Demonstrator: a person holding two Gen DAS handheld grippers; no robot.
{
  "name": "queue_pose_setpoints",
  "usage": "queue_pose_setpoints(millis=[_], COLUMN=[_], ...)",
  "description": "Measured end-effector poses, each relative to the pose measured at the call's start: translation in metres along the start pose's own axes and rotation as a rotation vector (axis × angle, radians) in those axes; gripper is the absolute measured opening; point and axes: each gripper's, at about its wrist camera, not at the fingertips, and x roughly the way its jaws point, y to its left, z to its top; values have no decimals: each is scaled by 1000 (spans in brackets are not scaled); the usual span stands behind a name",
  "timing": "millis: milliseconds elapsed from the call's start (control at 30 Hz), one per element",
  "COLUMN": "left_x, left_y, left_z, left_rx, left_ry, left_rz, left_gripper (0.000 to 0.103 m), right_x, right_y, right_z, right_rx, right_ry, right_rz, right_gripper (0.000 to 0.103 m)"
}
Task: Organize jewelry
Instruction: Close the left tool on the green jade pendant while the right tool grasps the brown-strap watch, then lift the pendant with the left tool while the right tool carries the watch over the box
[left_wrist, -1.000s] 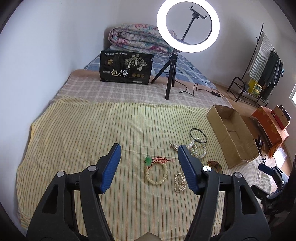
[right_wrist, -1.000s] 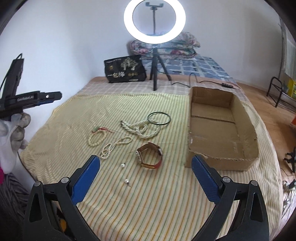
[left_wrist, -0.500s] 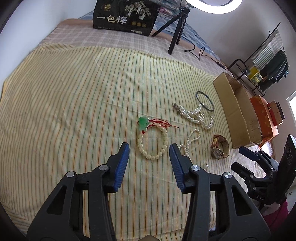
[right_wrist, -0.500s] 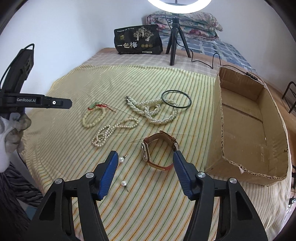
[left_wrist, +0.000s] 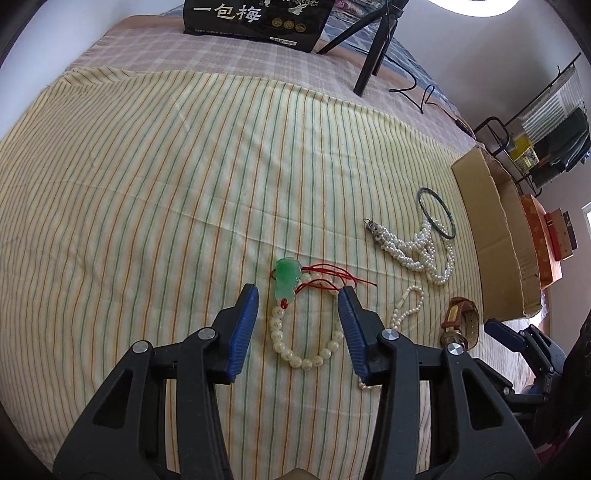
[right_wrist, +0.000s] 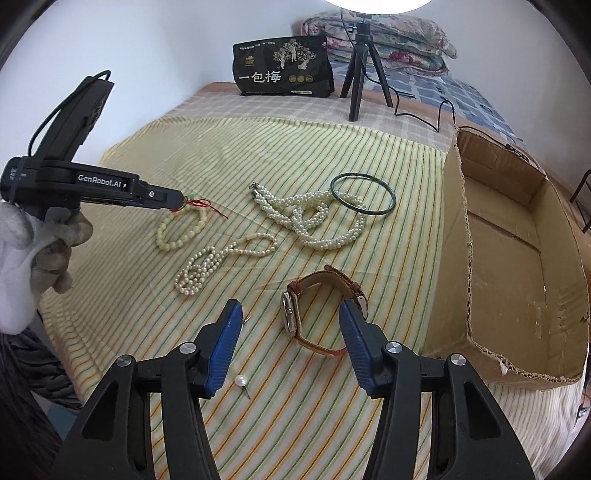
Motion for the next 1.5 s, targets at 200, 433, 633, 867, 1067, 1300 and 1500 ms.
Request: queue_pose_setpoints(millis=[200,433,633,867,1067,1300,1500], left_x=[5,12,19,21,22,19,16], left_y=[0,3,6,6,7,10,11], left_z=[-1,5,12,10,11,10,10], left_rx=[12,-4,-17,16,22,23,15], left_ry=[14,17,21,19,7,-7,-18], left_rz=[-3,-1,1,44,55,68,59], left_gripper=[46,46,36,19,15,15,15], right_x=[5,15,17,23,29,32,31], right_y=[-3,-4,-4,-6,-5,-9,-9], right_z=[0,-1,-3,-2,-4,-5,-3], right_rx=[-11,-4,1,4,-5,7,20], right_ry=[11,35,44,73,98,107,101], right_rz=[-6,-15,-14,-7,-2,21,37], right_gripper=[53,53,53,47,33,15,10])
